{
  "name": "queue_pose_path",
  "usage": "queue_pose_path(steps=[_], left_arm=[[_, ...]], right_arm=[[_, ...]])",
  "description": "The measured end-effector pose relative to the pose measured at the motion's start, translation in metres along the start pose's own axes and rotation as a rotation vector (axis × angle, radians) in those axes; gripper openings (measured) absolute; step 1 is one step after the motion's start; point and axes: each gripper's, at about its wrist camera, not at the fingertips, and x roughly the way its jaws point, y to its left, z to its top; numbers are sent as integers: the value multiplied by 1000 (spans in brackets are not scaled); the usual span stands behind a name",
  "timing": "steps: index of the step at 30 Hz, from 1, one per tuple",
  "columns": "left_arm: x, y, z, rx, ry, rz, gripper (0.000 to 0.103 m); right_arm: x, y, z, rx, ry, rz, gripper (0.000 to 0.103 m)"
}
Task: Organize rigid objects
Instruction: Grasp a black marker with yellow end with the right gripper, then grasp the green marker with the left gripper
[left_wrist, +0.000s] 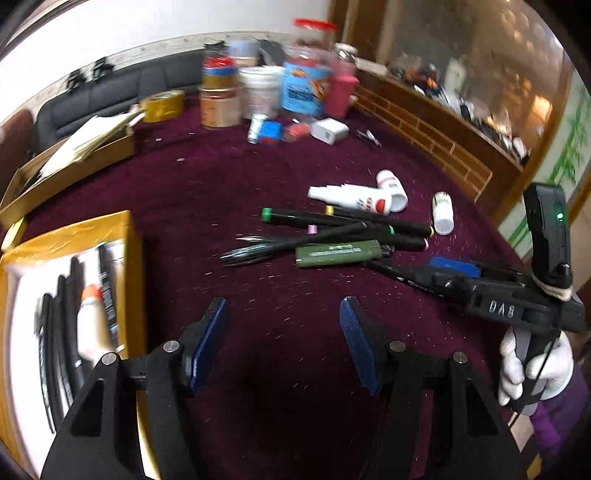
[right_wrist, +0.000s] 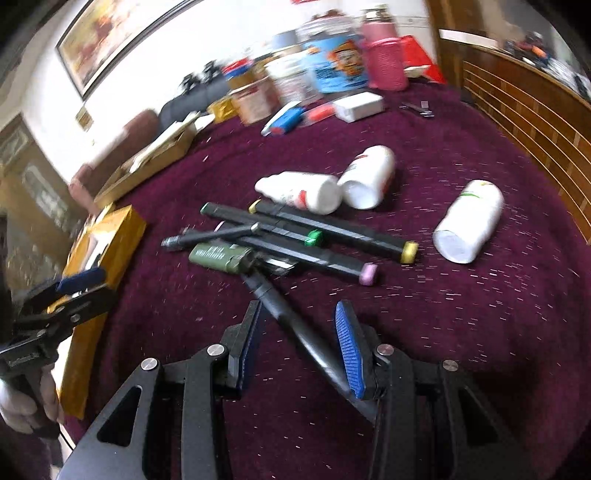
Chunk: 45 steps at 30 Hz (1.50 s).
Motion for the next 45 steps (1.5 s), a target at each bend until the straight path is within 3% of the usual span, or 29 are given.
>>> queue_pose_path(steps=[3, 4, 7, 11, 15, 18, 19, 20, 21, 22, 24, 25, 26, 28, 34, 39, 42, 45], left_arm=[[7, -13, 6, 55, -5, 12, 61], [10, -19, 7, 81, -10, 22, 61], [17, -32, 11, 142, -19, 16, 61], [26, -53, 19, 251, -41, 10, 61], [47, -76, 34, 402, -64, 51, 61], [79, -88, 36, 485, 17, 51, 71], [83, -88, 35, 466, 24, -32, 73], [91, -90, 32, 456, 99, -81, 77], [88, -95, 27, 482, 75, -56, 76], [88, -98, 23, 481, 101, -80, 61], [81, -96, 19, 426, 149, -155, 56], [75, -97, 13, 424, 170, -194, 41], [70, -97, 7, 412, 186, -223, 35], [57, -95, -6, 395, 192, -260, 33], [27, -99, -35, 379, 190, -267, 34], [-11, -82, -35, 270, 88, -321, 34], [-28, -60, -36, 192, 32, -283, 42], [-29, -56, -47, 262, 46, -174, 46]], right_arm=[[11, 13, -6, -66, 20, -11, 35], [12, 18, -8, -93, 18, -42, 24], [9, 11, -9, -63, 56, 0, 16], [-4, -14, -18, 23, 74, 69, 15], [-16, -37, -28, 78, 54, 103, 15], [-19, -48, -31, 110, 40, 145, 14], [-19, -49, -31, 118, 38, 156, 14], [-19, -50, -31, 122, 38, 161, 14], [-20, -50, -31, 120, 35, 163, 14], [-19, -50, -31, 119, 35, 163, 14], [-19, -51, -31, 120, 34, 168, 14], [-20, -52, -31, 124, 34, 175, 14], [-19, -53, -31, 129, 34, 181, 14], [-18, -56, -31, 139, 36, 195, 15], [-17, -58, -31, 151, 38, 213, 15], [-18, -57, -31, 151, 37, 214, 15], [-18, -56, -31, 151, 36, 214, 15], [-18, -56, -31, 150, 35, 211, 15]])
